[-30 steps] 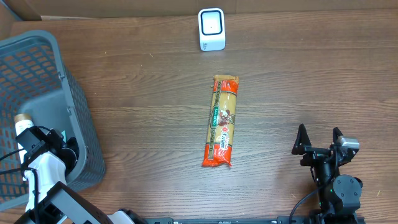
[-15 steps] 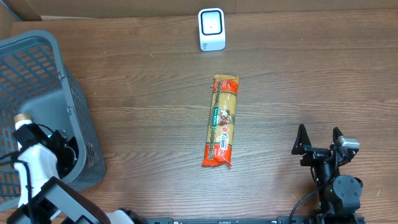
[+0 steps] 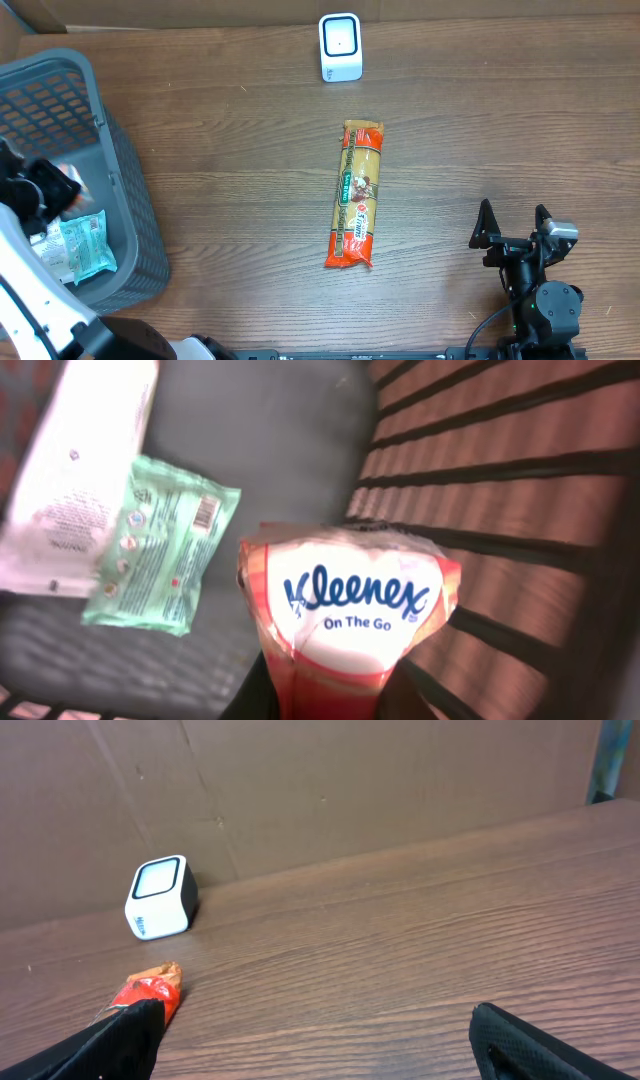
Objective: Scan the item barcode
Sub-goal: 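Lift the Kleenex pack and carry it beside the spaghetti pack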
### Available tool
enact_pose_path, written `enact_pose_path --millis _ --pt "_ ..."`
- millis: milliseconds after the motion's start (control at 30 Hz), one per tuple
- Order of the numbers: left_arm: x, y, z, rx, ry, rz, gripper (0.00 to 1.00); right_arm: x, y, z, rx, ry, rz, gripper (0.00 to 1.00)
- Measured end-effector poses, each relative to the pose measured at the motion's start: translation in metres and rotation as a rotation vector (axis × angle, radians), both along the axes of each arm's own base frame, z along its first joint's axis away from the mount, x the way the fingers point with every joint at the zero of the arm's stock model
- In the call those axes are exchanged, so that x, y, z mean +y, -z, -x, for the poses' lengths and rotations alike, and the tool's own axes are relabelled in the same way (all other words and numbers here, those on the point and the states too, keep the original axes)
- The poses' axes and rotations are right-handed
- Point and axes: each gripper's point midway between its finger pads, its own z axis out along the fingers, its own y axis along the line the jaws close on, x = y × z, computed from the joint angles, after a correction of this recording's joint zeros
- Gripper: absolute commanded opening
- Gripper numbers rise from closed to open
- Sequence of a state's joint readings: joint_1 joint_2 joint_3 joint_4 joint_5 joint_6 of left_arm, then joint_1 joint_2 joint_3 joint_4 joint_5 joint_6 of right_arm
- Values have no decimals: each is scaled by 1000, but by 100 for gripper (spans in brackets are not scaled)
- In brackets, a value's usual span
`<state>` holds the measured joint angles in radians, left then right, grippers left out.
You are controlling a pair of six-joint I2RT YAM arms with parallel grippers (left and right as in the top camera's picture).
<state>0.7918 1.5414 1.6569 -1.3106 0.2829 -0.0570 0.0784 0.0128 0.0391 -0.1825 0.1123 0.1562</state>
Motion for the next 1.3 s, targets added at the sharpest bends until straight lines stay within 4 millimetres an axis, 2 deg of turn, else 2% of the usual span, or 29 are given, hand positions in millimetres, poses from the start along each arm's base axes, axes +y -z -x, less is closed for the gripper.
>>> enact_pose_path --millis 133,200,267,367,500,600,733,933,1033,1133,1233,1300 --pt "-23 -59 -13 -105 109 -54 4 0 0 0 0 0 0 100" --pt "-42 -79 -22 -152 183 -81 4 0 0 0 0 0 0 100" --pt "-75 -97 -34 -205 292 -105 4 0 0 0 -1 0 0 100" --pt "-126 -109 -43 -246 445 -108 4 0 0 0 0 0 0 100" --pt "-182 -104 -51 -227 600 -109 4 0 0 0 0 0 0 100" --pt "-218 -80 -58 -177 666 -87 4 0 0 0 0 0 0 100" --pt "-263 -35 -71 -132 713 -41 4 0 0 0 0 0 0 100" --pt "-333 46 -83 -88 760 36 4 0 0 0 1 0 0 100" --pt "-354 90 -80 -19 760 72 4 0 0 0 1 0 0 100" --pt "-362 132 -74 81 758 87 5 0 0 0 0 0 0 100" --pt "-368 159 -73 145 775 85 18 0 0 0 0 0 0 100" --pt "-373 173 -72 176 784 83 38 0 0 0 0 0 0 100"
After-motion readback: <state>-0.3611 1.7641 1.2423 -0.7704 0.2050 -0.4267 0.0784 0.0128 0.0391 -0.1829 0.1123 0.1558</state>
